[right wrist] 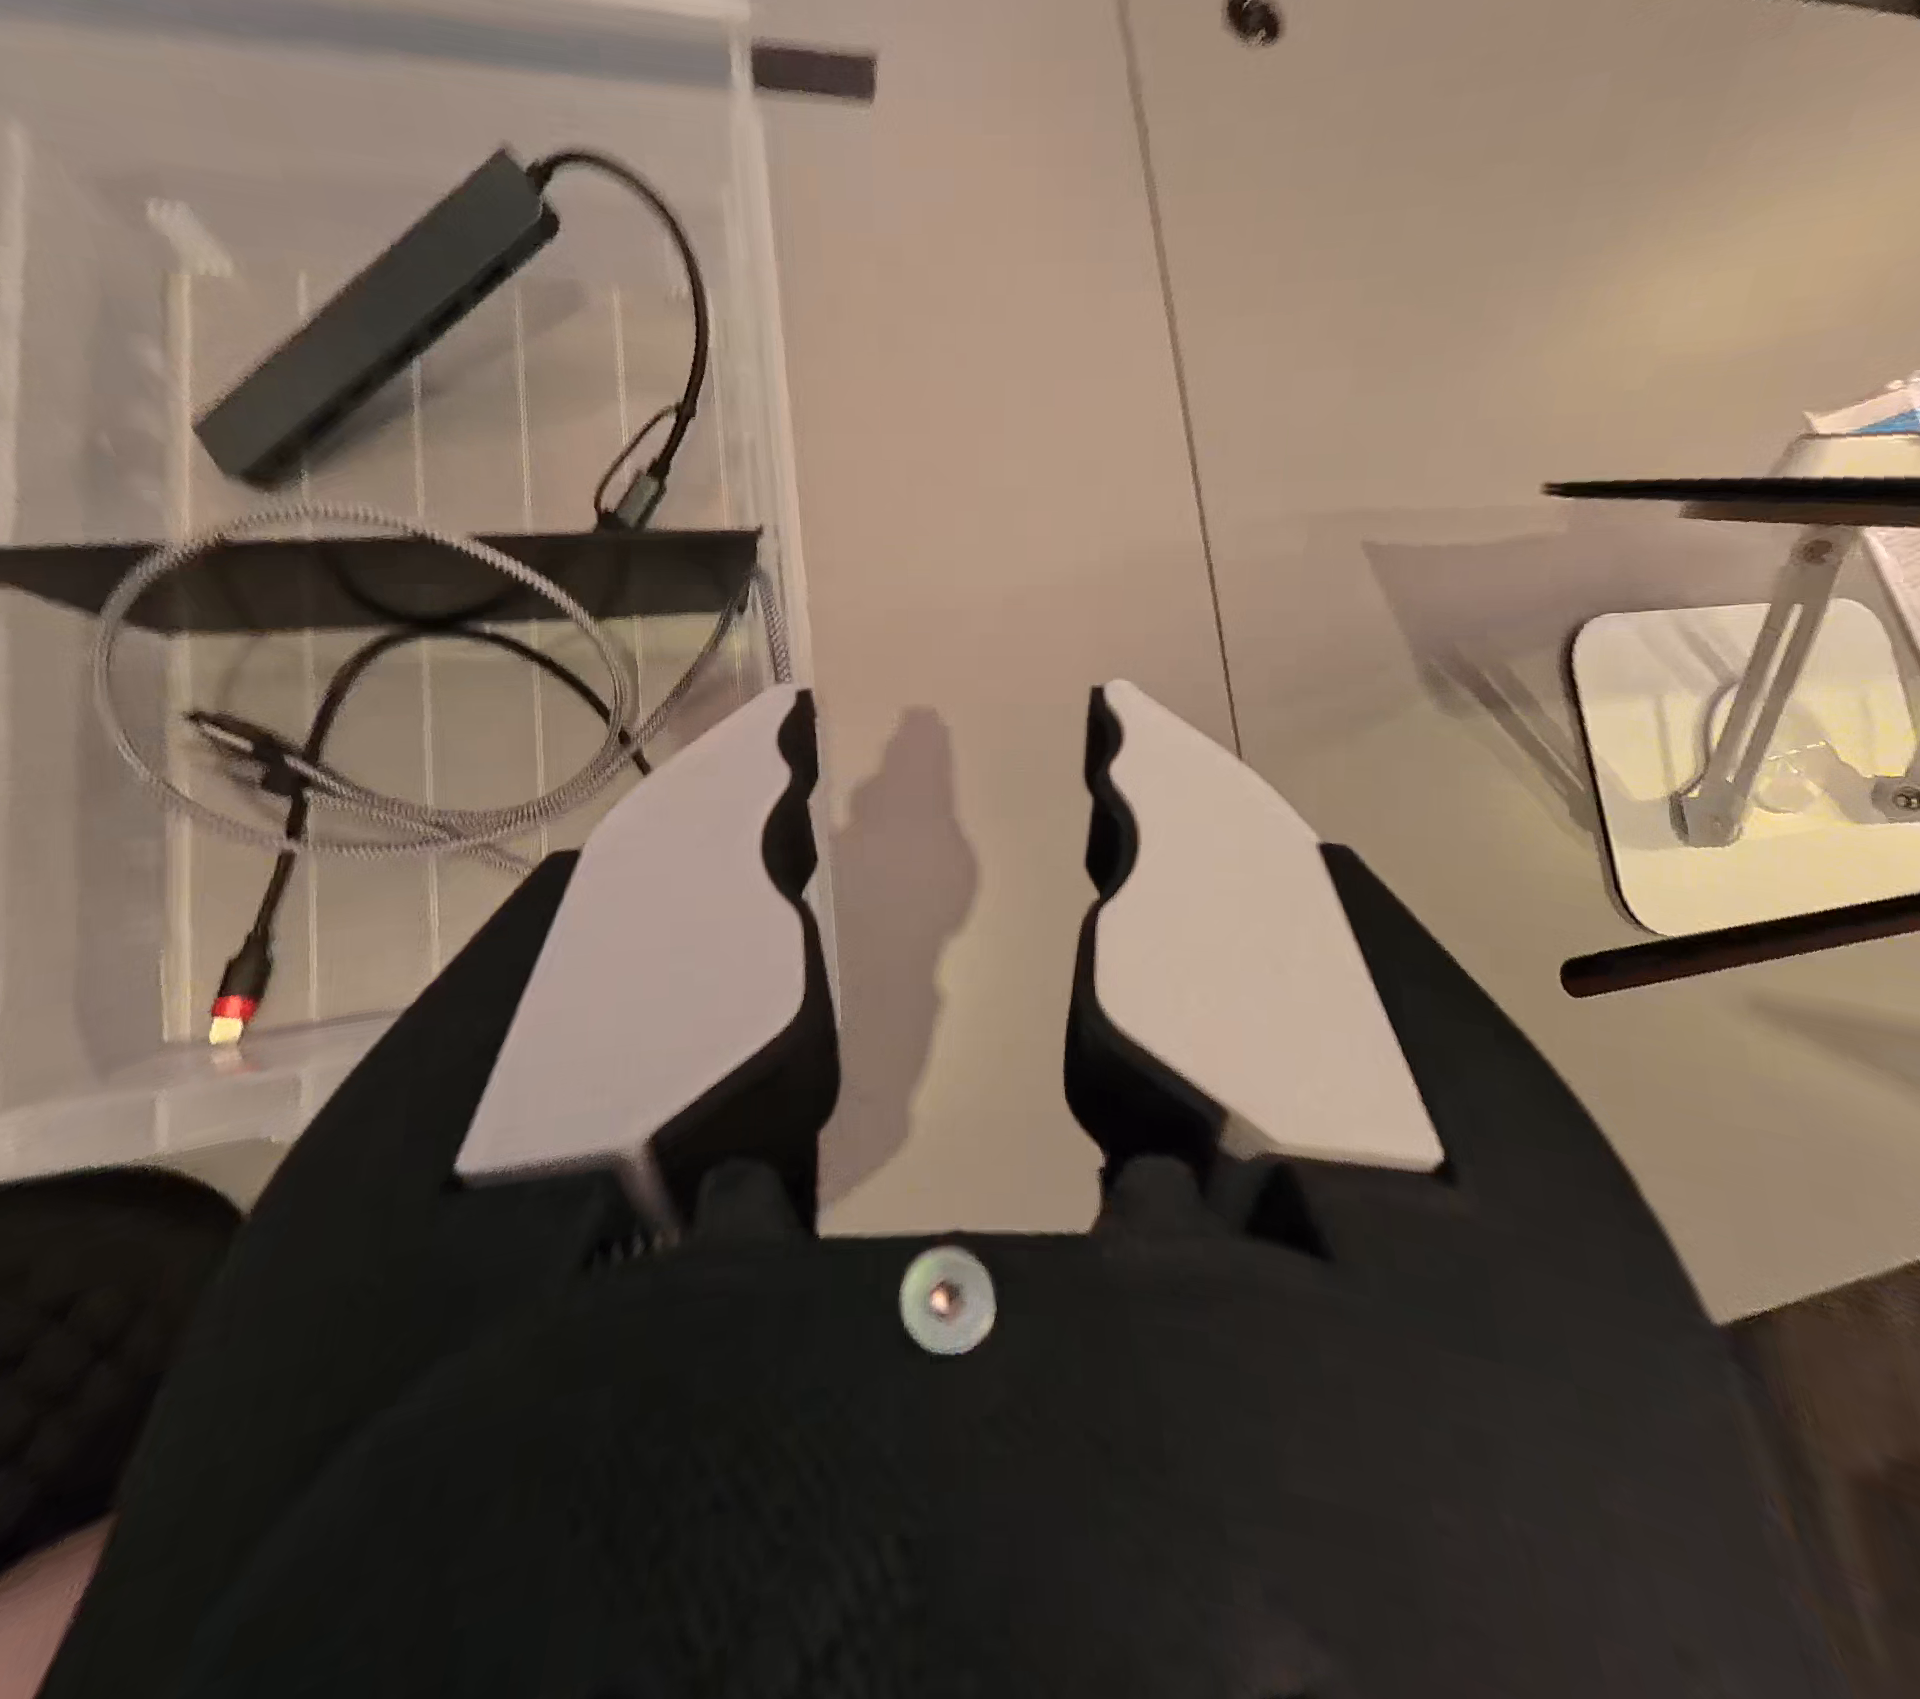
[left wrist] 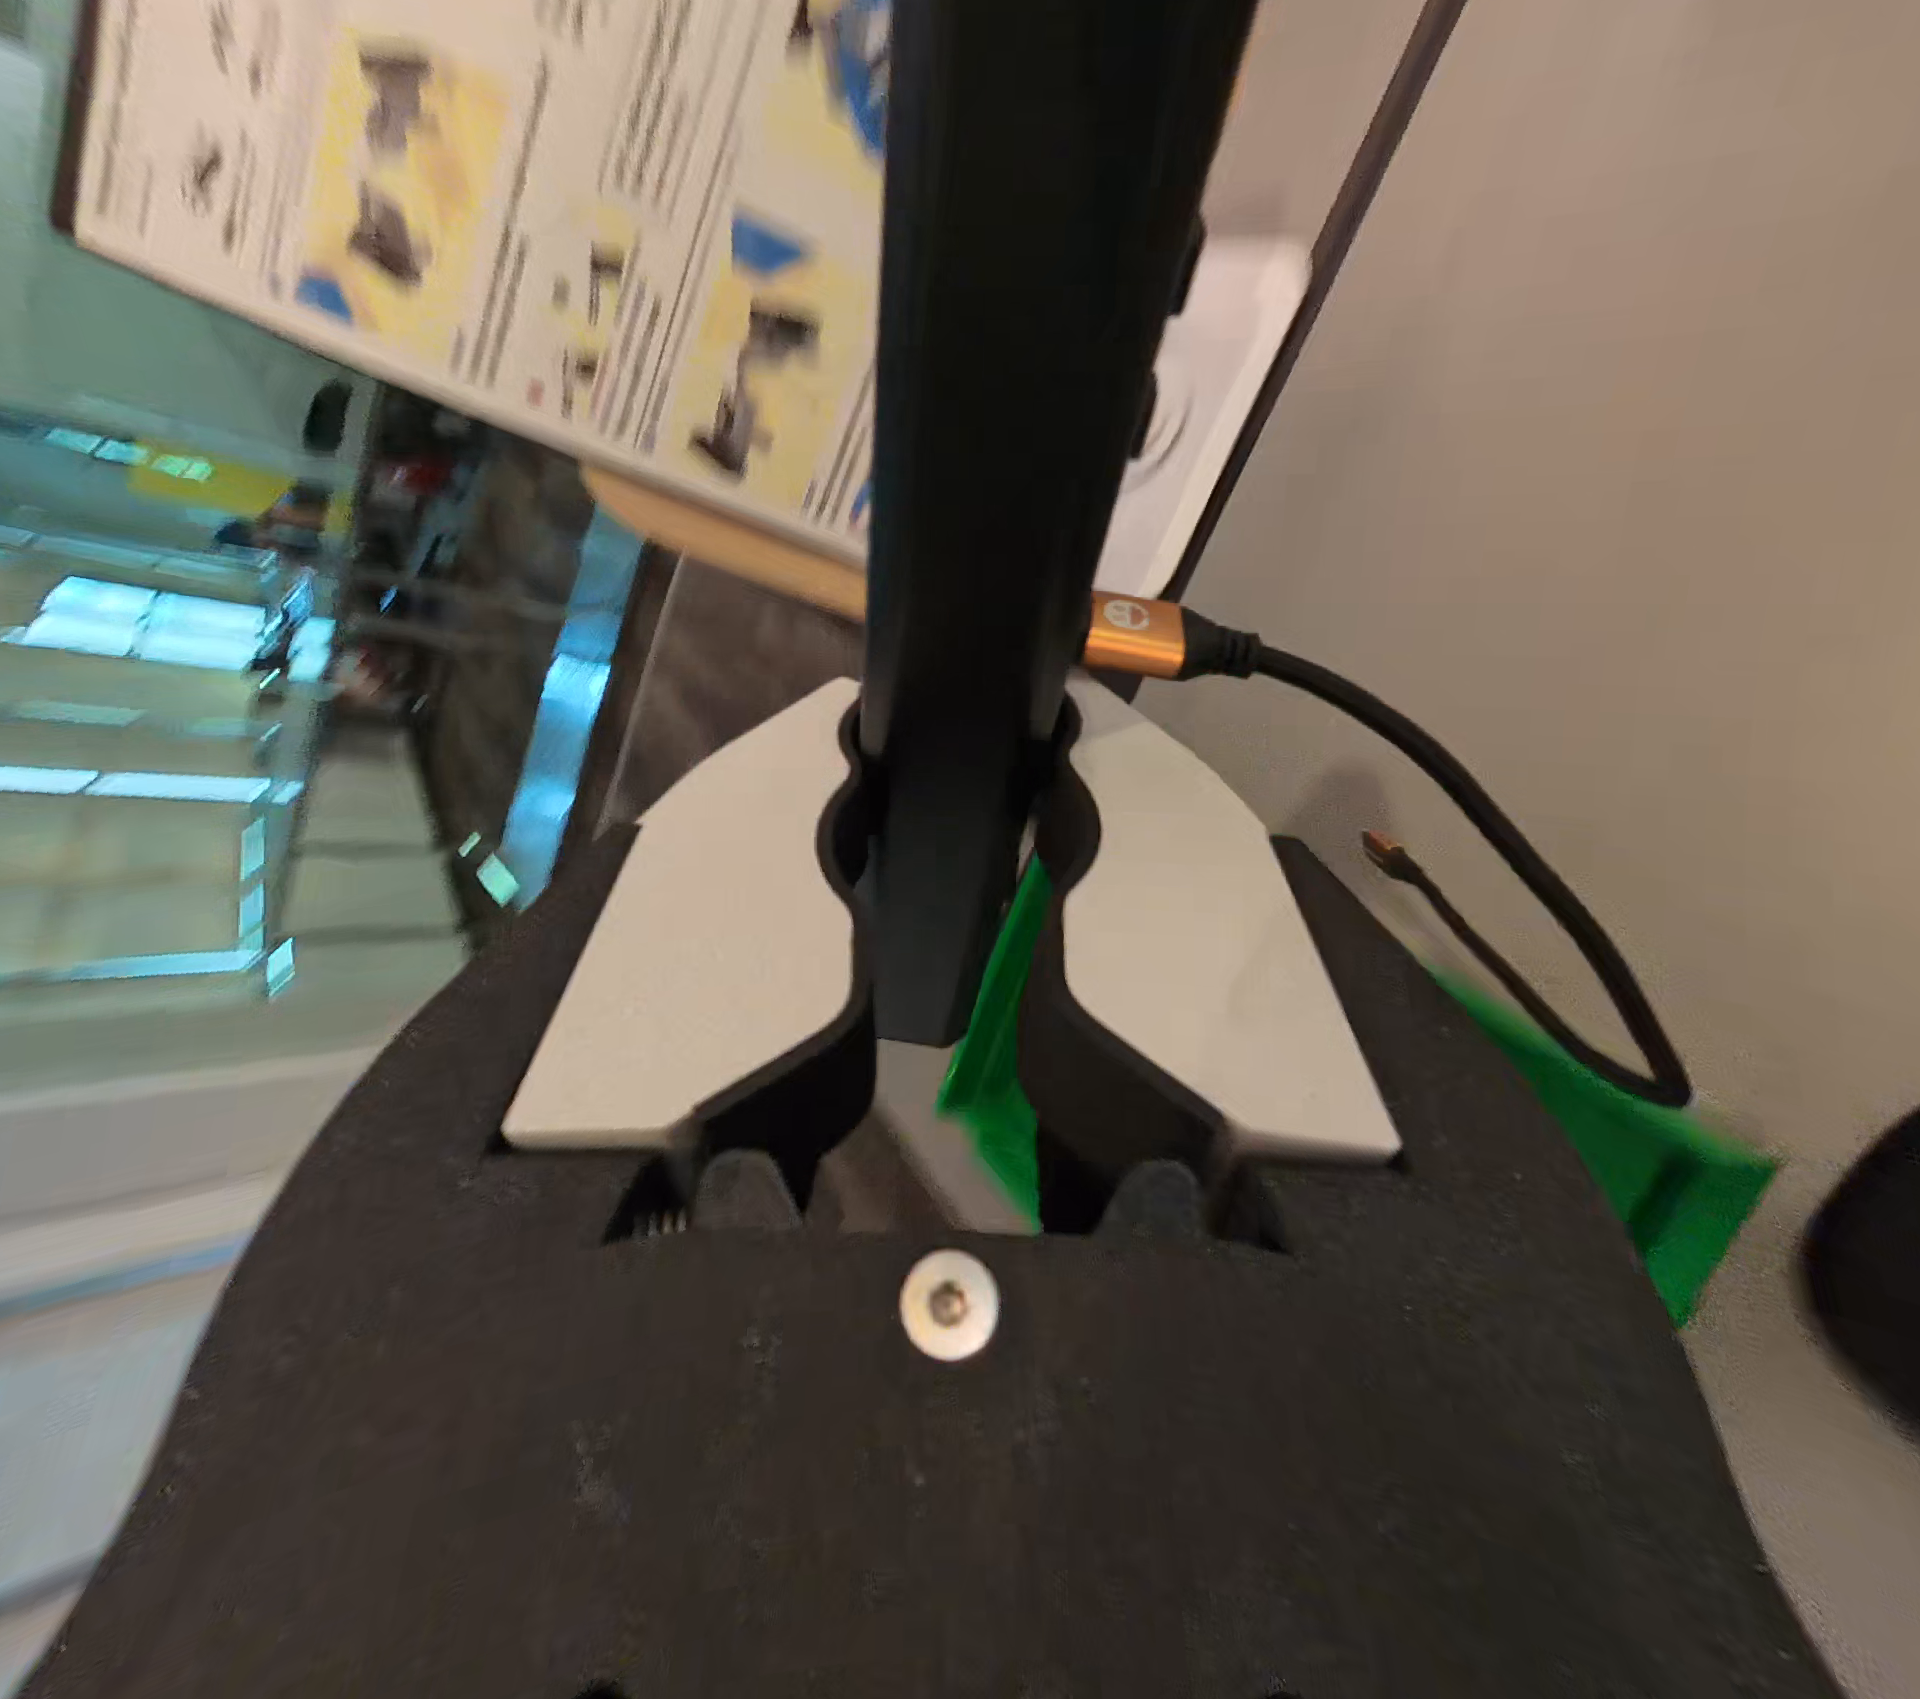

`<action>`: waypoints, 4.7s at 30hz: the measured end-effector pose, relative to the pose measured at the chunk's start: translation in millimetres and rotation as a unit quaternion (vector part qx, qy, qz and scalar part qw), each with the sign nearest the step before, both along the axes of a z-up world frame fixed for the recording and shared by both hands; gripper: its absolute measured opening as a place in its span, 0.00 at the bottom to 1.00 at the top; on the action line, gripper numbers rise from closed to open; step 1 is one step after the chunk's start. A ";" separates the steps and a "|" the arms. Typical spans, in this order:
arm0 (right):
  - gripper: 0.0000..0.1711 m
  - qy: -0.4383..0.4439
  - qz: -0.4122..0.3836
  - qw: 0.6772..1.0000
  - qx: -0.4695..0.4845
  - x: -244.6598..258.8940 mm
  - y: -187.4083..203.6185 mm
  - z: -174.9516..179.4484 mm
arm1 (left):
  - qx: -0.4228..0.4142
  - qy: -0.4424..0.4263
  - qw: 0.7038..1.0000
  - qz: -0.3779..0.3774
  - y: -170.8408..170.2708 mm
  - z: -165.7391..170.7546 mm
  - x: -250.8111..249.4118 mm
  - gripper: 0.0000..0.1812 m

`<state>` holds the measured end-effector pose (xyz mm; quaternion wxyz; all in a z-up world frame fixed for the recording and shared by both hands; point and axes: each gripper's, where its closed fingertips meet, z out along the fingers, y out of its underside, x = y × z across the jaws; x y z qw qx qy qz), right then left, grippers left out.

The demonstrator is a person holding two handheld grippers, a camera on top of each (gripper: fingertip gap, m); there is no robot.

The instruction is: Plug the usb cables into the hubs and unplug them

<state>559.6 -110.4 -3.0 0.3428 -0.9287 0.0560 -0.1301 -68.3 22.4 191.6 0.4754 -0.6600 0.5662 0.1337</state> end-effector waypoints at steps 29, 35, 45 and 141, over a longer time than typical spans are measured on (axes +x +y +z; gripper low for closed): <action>0.31 0.152 0.588 0.696 0.383 -404.5 66.5 153.6 | -0.281 -0.501 0.768 -0.283 -60.2 -34.1 187.2 0.16; 0.34 0.249 0.653 0.653 0.293 -449.4 70.5 108.5 | -0.316 -0.522 0.731 -0.305 -69.2 -25.2 181.7 0.16; 0.00 0.310 0.688 0.564 0.336 -476.1 57.2 109.5 | -0.328 -0.536 0.704 -0.331 -80.7 -13.5 172.7 0.16; 0.16 0.329 0.644 0.618 0.309 -418.7 49.0 157.6 | -0.401 -0.307 0.786 -0.356 -107.5 -126.1 257.9 0.17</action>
